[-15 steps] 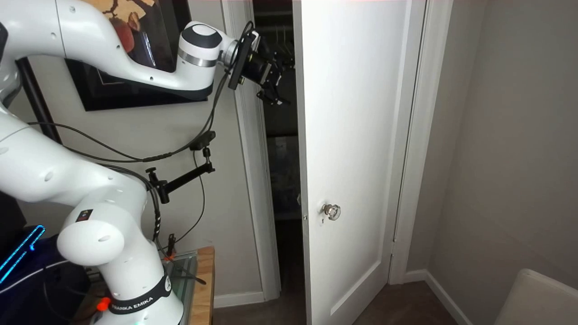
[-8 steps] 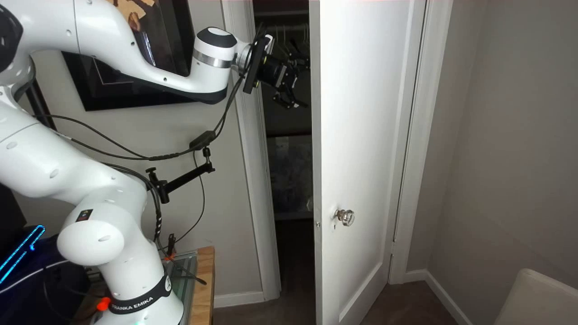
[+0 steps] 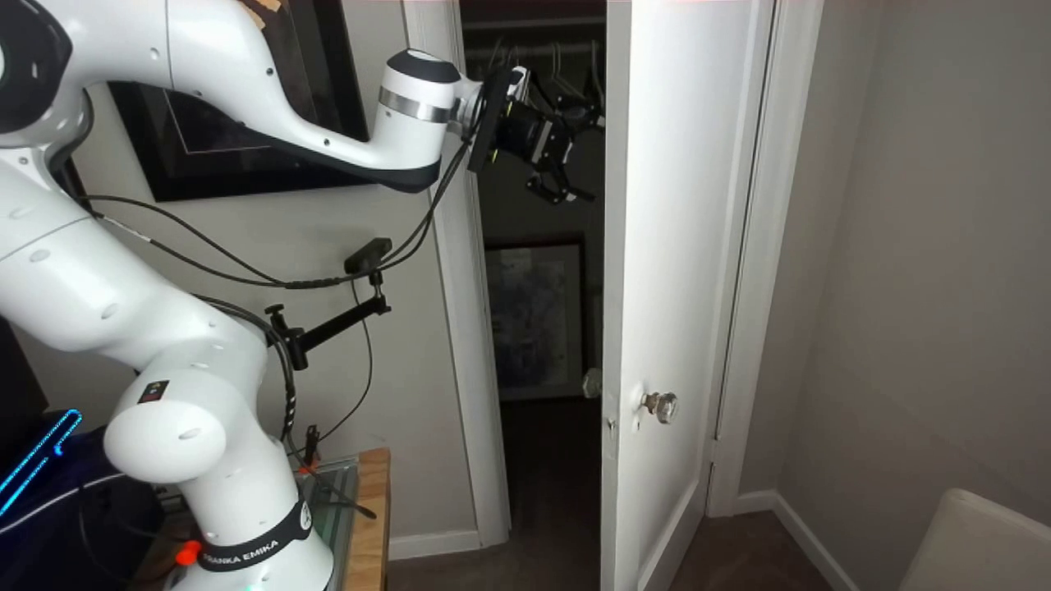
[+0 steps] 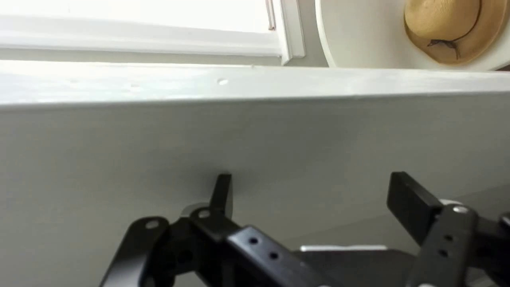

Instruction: Open the closet door.

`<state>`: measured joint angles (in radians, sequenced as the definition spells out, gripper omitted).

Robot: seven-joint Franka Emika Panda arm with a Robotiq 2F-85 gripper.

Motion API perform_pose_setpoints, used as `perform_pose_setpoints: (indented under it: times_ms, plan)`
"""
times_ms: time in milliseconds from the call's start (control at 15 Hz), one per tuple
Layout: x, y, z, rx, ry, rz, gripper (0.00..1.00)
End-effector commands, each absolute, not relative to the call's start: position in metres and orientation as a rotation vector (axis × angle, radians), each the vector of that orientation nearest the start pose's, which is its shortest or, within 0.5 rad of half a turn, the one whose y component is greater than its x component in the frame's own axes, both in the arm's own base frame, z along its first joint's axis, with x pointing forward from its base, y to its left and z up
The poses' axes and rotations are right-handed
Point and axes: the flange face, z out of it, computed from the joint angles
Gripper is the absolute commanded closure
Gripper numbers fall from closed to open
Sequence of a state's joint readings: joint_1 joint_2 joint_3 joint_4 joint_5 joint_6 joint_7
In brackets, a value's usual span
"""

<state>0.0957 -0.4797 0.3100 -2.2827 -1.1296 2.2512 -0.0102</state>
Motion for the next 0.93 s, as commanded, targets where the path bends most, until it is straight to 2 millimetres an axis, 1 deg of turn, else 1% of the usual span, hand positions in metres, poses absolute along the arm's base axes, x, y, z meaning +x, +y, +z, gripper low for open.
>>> perform_pose_setpoints:
  times_ms: [0,600,733,800,867]
  plan:
    - [0.436,0.165,0.593,1.755,0.906,0.584,0.00]
    - [0.467,0.139,0.584,1.735,0.754,0.450,0.00]
    - [0.467,0.142,0.581,1.804,0.767,0.401,0.00]
    - [0.465,0.146,0.580,1.852,0.804,0.397,0.00]
    - [0.458,0.154,0.582,1.909,0.883,0.408,0.00]
